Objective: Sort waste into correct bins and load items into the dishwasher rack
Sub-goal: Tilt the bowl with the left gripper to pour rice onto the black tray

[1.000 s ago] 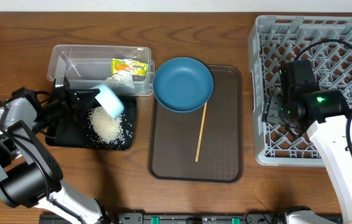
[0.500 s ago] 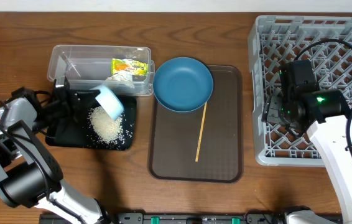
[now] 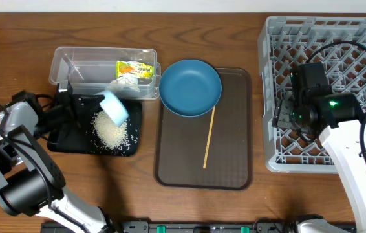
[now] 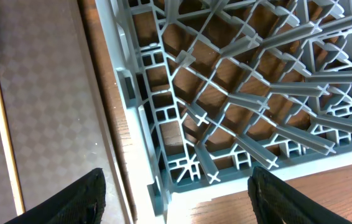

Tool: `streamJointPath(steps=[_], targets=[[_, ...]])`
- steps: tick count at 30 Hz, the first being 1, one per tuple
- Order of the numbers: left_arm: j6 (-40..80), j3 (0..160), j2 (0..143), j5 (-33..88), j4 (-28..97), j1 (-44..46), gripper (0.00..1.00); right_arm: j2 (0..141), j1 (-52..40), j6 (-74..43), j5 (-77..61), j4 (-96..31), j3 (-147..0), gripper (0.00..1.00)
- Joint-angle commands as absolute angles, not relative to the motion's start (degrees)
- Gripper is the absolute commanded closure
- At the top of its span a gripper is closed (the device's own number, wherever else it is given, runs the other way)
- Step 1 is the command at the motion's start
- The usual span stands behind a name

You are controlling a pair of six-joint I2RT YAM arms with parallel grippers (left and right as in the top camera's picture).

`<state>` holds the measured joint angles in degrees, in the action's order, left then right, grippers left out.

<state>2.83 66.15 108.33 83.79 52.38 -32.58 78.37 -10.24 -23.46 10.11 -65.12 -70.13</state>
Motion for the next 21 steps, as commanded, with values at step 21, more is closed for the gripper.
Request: streamJointPath(steps=[21], targets=[[-2.15,66.92,107.77,90.15,51.42,-35.29,0.94,78.72,-9.93,-23.07,10.5,-65.43,-70.54,0.27]])
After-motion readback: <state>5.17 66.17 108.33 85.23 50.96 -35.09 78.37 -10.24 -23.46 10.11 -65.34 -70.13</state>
